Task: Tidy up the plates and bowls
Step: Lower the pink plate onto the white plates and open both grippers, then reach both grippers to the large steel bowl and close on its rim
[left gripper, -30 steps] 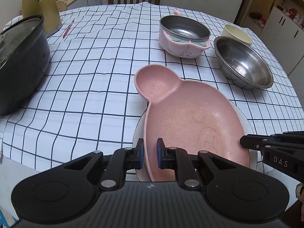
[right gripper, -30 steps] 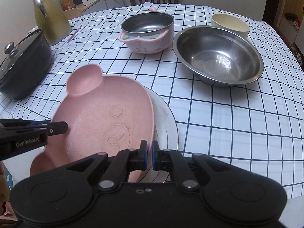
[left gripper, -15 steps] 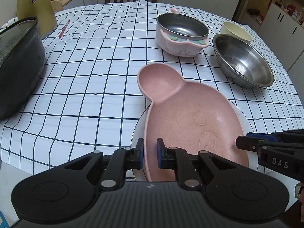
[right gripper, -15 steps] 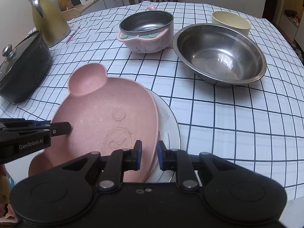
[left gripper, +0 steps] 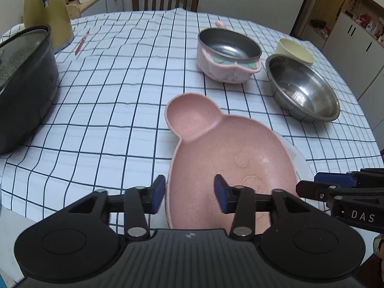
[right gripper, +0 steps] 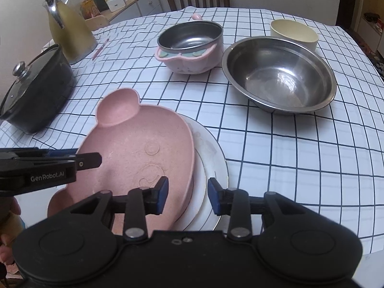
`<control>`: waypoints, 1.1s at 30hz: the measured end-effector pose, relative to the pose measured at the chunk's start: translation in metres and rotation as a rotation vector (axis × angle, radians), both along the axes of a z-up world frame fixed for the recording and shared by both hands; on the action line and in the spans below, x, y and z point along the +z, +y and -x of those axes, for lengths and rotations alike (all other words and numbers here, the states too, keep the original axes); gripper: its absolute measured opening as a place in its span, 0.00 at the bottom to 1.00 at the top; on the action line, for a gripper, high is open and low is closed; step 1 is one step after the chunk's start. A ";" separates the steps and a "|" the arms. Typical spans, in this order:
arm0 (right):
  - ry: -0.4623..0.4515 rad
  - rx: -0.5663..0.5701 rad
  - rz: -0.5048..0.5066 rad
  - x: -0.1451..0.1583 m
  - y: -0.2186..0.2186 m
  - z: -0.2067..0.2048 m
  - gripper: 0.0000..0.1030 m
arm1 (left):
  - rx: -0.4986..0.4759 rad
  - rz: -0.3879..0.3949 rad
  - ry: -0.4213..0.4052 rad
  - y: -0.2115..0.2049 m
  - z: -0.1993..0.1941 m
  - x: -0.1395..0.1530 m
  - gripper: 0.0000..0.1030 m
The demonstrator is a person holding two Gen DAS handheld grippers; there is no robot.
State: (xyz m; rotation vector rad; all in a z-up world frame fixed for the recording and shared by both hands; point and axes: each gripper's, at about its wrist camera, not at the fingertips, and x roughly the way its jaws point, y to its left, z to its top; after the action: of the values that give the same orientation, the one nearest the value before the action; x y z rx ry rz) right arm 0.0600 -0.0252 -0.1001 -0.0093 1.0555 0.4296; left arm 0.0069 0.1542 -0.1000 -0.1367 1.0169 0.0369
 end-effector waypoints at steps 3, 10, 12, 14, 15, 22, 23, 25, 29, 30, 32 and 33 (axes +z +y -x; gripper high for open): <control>-0.006 0.008 -0.007 0.005 0.000 0.002 0.39 | 0.001 -0.003 -0.016 0.000 0.001 0.005 0.48; -0.034 0.017 -0.022 0.020 -0.004 0.005 0.49 | -0.035 -0.017 -0.084 -0.011 0.008 0.028 0.53; -0.044 0.020 -0.025 0.025 -0.005 0.006 0.52 | -0.050 -0.016 -0.111 -0.018 0.010 0.037 0.55; -0.054 0.025 -0.032 0.031 -0.007 0.007 0.55 | -0.068 -0.018 -0.137 -0.025 0.011 0.045 0.56; -0.060 0.026 -0.035 0.035 -0.008 0.008 0.56 | -0.076 -0.020 -0.149 -0.028 0.011 0.049 0.56; -0.134 0.020 -0.041 0.062 -0.024 0.010 0.70 | -0.111 -0.015 -0.220 -0.051 0.006 0.072 0.62; -0.149 0.019 -0.038 0.066 -0.027 0.009 0.71 | -0.114 -0.015 -0.228 -0.055 0.004 0.074 0.62; -0.179 0.018 -0.028 0.073 -0.034 0.006 0.77 | -0.120 -0.012 -0.238 -0.062 -0.002 0.078 0.63; -0.245 0.011 0.006 0.087 -0.049 -0.001 0.91 | -0.122 -0.020 -0.262 -0.077 -0.014 0.085 0.72; -0.265 0.009 0.019 0.091 -0.053 -0.004 0.92 | -0.121 -0.021 -0.268 -0.082 -0.018 0.086 0.73; -0.301 -0.001 0.041 0.095 -0.062 -0.010 0.96 | -0.119 -0.027 -0.274 -0.091 -0.026 0.088 0.75; -0.315 -0.009 0.050 0.097 -0.067 -0.013 0.96 | -0.117 -0.032 -0.277 -0.095 -0.030 0.089 0.75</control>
State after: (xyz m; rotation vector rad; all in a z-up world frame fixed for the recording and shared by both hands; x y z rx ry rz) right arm 0.0734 -0.0921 -0.0028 -0.1134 0.7554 0.3795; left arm 0.0370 0.0590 -0.0111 -0.0506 0.7456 -0.0712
